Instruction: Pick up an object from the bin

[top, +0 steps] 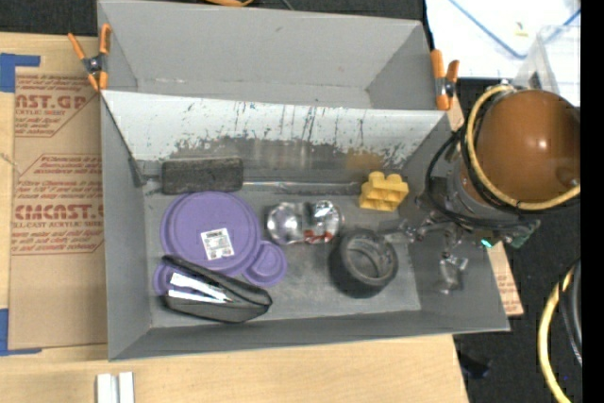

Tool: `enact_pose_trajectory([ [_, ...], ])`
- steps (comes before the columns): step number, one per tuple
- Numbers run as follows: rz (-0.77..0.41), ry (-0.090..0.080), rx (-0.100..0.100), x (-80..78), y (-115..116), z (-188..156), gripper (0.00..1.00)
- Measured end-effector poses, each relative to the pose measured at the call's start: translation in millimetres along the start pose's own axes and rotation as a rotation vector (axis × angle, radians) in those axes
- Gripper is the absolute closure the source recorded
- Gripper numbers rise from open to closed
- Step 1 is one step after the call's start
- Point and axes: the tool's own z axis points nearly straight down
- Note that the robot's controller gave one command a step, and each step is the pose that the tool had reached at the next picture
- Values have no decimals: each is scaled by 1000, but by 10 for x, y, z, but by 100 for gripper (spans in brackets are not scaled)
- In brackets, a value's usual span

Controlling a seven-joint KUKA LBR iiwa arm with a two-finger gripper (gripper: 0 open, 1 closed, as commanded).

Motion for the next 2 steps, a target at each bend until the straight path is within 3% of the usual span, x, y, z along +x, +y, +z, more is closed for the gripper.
enact_pose_trajectory([
  [1, -3, 0, -2, 0, 5, 18, 0],
  [2, -591, -2, 1, -173, -438, 68, 0],
])
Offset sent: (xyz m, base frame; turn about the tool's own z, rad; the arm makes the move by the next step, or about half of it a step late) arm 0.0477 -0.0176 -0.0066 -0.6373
